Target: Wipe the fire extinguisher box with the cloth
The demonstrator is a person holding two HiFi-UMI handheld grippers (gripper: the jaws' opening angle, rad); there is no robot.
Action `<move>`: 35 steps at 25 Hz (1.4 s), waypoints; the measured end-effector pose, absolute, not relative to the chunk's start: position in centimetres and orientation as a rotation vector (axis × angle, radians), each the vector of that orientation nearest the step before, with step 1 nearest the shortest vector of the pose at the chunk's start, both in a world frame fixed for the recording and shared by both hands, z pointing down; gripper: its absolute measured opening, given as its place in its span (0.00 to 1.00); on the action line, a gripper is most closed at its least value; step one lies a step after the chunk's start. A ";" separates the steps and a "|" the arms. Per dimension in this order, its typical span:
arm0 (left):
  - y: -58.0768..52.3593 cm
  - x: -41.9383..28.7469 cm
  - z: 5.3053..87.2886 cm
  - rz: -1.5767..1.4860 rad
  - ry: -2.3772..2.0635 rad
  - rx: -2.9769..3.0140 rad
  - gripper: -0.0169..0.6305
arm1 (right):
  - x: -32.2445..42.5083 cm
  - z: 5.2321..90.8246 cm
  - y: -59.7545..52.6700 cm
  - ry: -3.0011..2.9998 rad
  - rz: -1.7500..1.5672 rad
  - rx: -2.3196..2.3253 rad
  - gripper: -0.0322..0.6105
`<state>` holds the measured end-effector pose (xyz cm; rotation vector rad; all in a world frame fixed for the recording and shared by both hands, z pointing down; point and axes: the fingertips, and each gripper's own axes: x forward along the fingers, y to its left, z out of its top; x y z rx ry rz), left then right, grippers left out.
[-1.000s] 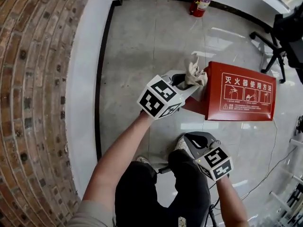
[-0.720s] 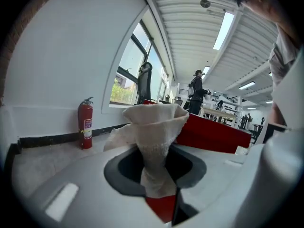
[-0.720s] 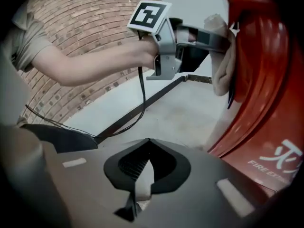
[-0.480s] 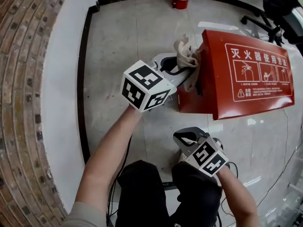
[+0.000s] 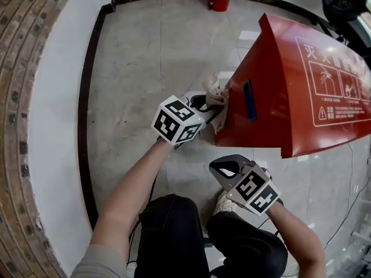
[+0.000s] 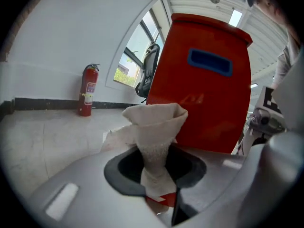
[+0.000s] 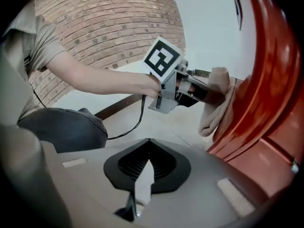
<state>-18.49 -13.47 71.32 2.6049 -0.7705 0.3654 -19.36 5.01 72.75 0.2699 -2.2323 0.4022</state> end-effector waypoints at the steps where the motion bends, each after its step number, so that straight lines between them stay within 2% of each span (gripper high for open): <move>1: -13.5 -18.4 72.7 0.374 -0.771 2.589 0.19 | -19.3 73.1 5.1 -2.224 0.393 0.262 0.09; 11: -13.6 -18.1 85.7 0.595 -0.830 2.440 0.19 | -18.6 75.0 7.0 -2.227 0.393 0.266 0.09; 15: -12.9 -17.9 88.6 0.661 -0.831 2.394 0.19 | -17.9 75.1 8.3 -2.227 0.391 0.286 0.09; 28: -4.6 -15.4 88.3 0.844 -0.552 2.516 0.20 | -16.5 75.6 10.7 -2.177 0.344 0.276 0.09; 35: -2.9 -14.9 82.9 0.841 -0.475 2.631 0.20 | -14.9 76.4 11.0 -2.101 0.334 0.274 0.09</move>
